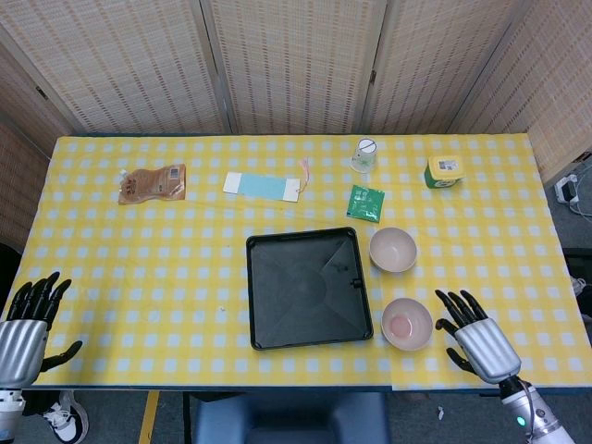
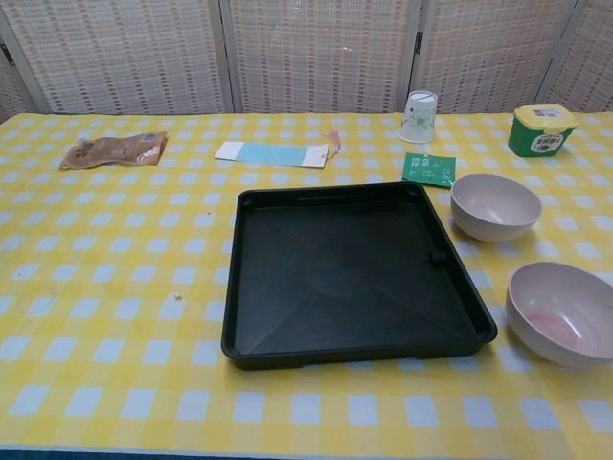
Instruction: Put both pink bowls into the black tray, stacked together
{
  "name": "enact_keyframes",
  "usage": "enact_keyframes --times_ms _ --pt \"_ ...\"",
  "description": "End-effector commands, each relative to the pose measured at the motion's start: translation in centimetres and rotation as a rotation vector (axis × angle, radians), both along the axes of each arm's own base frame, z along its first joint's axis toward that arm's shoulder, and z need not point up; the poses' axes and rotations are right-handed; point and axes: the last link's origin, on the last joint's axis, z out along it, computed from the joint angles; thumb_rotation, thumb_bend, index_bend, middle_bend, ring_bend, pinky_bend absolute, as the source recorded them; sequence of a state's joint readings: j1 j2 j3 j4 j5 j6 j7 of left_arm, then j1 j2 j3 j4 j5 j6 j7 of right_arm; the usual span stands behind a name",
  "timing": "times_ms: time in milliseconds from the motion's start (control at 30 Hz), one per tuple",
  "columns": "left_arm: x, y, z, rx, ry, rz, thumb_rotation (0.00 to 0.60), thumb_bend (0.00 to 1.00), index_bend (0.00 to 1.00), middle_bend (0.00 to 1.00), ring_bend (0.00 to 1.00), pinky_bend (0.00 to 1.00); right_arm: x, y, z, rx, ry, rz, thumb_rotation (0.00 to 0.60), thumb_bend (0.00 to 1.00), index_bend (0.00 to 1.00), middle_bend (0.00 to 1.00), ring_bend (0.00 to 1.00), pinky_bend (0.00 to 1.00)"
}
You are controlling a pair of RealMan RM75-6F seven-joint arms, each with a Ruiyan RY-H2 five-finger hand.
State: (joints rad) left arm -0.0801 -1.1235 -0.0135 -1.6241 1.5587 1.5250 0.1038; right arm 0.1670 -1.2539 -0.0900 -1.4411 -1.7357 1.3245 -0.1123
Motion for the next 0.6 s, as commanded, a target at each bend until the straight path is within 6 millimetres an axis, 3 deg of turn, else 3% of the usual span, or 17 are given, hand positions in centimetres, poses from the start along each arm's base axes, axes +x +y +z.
enact_keyframes --times_ms 33,600 --pt "0.1 -0.1 0.0 0.000 -0.006 -0.005 0.600 0.21 0.00 0.00 0.00 0.00 0.2 -0.5 -0.8 0.001 0.008 0.036 0.600 0.35 0.42 0.00 0.00 0.00" --pt "0.4 -0.7 0.6 0.012 -0.014 -0.043 0.600 0.24 0.00 0.00 0.00 0.00 -0.1 -1.2 -4.0 0.085 -0.019 0.034 0.600 0.35 0.47 0.00 0.00 0.00"
